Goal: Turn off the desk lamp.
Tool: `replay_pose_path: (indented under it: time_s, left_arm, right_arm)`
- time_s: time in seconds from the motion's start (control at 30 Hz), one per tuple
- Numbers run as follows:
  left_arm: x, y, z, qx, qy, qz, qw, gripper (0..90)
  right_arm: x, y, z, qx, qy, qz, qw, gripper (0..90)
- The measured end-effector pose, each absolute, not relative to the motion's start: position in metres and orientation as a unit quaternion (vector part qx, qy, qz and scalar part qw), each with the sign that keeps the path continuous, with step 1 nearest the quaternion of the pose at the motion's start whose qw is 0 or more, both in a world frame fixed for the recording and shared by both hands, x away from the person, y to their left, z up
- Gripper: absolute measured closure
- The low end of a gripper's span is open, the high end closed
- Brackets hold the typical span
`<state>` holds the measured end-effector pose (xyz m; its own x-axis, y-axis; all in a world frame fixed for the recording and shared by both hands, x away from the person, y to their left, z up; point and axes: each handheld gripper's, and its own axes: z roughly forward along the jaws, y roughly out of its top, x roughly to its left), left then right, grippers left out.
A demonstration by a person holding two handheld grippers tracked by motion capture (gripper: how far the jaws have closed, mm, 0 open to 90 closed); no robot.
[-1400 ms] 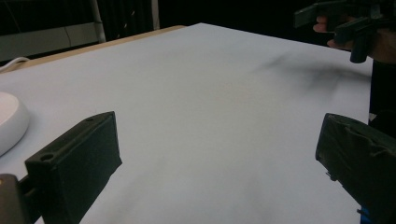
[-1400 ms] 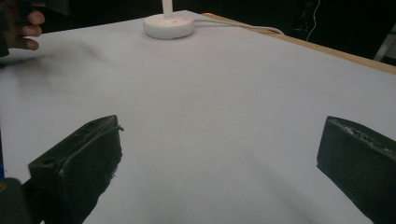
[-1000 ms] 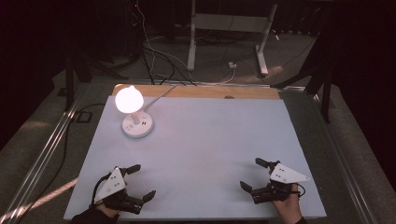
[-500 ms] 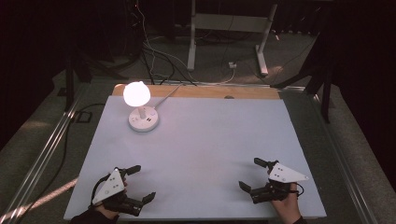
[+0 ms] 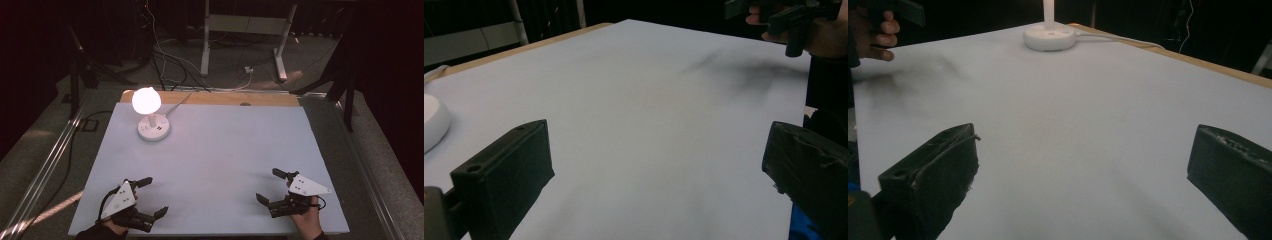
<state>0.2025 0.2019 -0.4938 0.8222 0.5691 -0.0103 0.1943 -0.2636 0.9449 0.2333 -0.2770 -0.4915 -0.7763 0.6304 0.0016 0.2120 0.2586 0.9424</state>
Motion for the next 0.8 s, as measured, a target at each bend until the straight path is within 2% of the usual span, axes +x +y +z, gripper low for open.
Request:
replay_pose_path:
  time_s: [0.8]
  left_arm:
    - [0.218, 0.199, -0.47, 0.785, 0.232, 0.155, 0.553, 0.5]
  right_arm:
    - [0.233, -0.277, -0.491, 0.275, 0.768, 0.545, 0.192, 0.0]
